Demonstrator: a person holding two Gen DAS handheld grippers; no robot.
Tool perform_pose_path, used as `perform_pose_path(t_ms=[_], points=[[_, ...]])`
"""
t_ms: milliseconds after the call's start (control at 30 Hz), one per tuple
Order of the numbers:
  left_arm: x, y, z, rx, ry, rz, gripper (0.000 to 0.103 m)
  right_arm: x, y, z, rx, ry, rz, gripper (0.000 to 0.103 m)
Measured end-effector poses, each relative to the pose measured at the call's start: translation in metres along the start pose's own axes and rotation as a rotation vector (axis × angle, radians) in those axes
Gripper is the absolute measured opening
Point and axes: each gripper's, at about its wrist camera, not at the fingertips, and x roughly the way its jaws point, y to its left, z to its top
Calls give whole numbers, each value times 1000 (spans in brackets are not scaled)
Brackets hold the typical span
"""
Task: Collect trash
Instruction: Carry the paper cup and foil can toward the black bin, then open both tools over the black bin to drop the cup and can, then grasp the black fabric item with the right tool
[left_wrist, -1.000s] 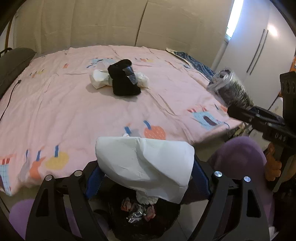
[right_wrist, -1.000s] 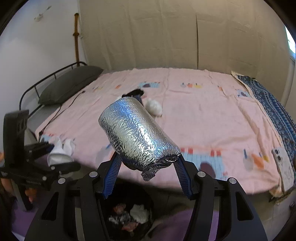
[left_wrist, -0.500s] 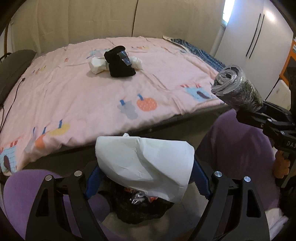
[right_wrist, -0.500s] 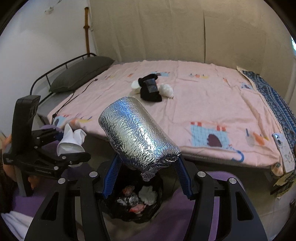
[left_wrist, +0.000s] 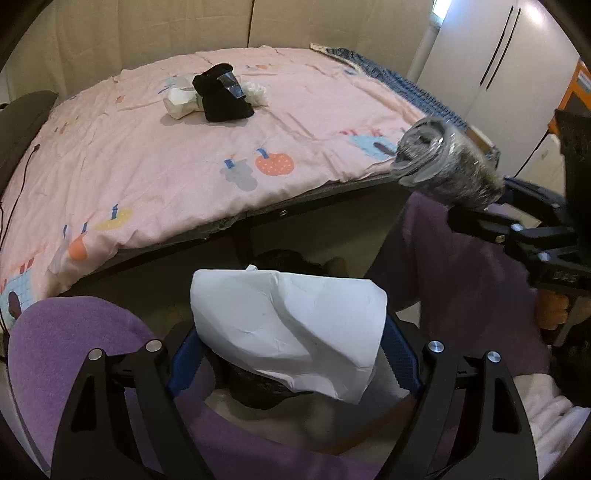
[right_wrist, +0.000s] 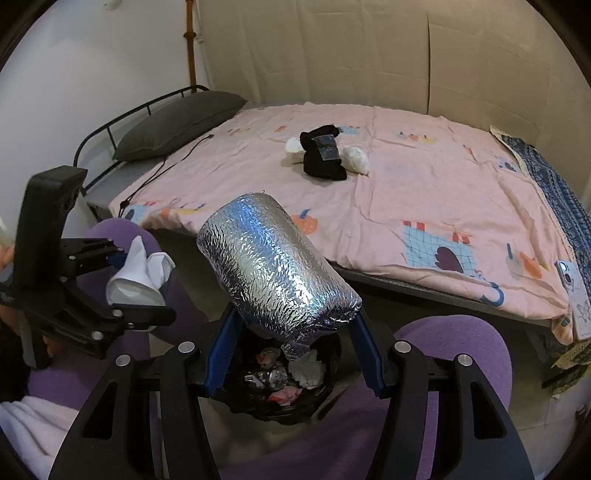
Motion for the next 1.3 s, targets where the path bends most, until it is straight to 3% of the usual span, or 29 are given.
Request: perform_pose_path(t_ms=[100,167,233,300,433,600,967,1133,1300], points=[[-8,2,1,4,-28,3,84,0,0,1,-5,-5,1,56],[-12,6,3,-11,-49,-12,96,1,0,5,-19,11,4,63],[-16,6,8,-6,-70,-15,97,-3,1,12,-37,-6,-31,81],[-22,-2,13,53,-109,23,97,-6,0,19,-49,-26,-30,88],[-28,-17,17,159,-155,51,97,-2,0,29,-58,-38,-55,88],[-27,-19,26,152,-159,-2,97,2,-8,38,-17,-43,-39,88],[3,6,57,63,-183,-3,97,20,-41,62,58,-71,-70,88],[13,20,74,60,-198,2,97,35,-43,77,19,-88,-120,88],[20,48,84,-26,-235,-86,97,56,-44,95,-13,-141,-138,88]])
